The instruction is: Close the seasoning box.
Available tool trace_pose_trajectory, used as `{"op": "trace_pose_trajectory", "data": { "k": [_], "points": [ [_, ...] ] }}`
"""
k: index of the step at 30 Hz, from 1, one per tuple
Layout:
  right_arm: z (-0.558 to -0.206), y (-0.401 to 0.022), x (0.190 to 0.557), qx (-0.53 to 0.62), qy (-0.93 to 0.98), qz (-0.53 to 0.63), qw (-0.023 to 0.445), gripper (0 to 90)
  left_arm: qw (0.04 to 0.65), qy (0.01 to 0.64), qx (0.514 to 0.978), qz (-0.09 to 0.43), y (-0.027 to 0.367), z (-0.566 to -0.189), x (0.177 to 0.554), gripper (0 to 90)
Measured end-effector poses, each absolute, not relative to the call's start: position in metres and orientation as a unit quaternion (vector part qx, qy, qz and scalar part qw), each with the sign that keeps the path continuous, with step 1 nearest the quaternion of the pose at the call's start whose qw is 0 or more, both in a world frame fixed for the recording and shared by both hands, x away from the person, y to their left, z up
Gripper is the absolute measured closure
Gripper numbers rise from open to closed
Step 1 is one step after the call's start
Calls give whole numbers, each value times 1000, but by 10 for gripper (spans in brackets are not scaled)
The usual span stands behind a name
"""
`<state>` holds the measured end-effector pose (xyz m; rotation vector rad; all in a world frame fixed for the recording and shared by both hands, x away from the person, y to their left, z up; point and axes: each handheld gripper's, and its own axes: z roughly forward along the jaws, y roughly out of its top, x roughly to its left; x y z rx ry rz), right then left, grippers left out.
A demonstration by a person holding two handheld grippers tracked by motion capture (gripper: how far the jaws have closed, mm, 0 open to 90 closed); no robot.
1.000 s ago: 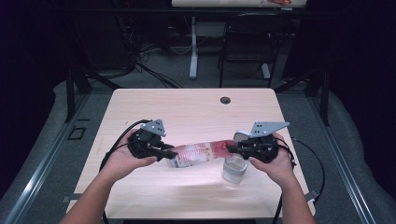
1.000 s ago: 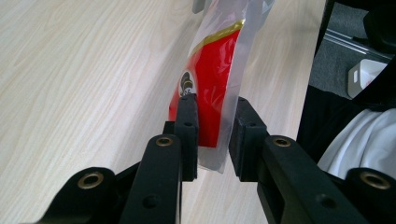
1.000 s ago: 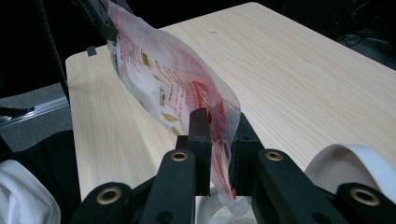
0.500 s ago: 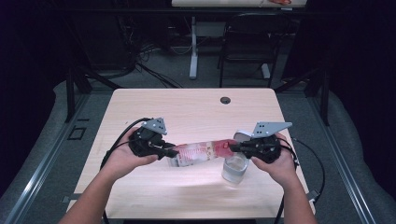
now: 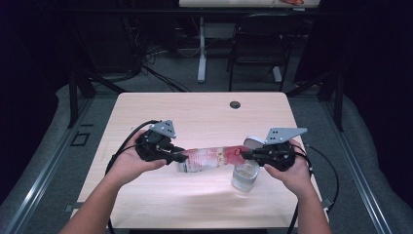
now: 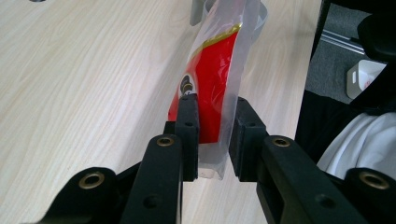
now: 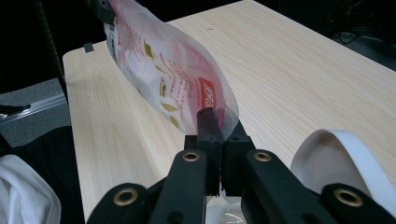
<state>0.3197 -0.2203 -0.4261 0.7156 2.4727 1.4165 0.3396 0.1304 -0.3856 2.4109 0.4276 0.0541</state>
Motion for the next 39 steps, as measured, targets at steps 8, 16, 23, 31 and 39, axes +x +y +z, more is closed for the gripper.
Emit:
{"op": "trace_pose_trajectory", "data": {
  "k": [8, 16, 23, 31, 39],
  "points": [
    [-426, -222, 320, 242, 838, 478, 100, 892, 333, 162, 929, 23, 127, -381, 340, 767],
    [-427, -223, 320, 243, 838, 479, 98, 892, 327, 161, 931, 24, 126, -379, 339, 773],
    [-427, -223, 321, 243, 838, 479, 97, 892, 319, 161, 934, 25, 124, -377, 340, 779],
    [-427, -223, 321, 243, 837, 480, 96, 892, 314, 160, 935, 25, 123, -375, 340, 783],
    [-428, -225, 322, 244, 837, 480, 95, 891, 308, 157, 938, 30, 120, -372, 341, 782]
  ]
}}
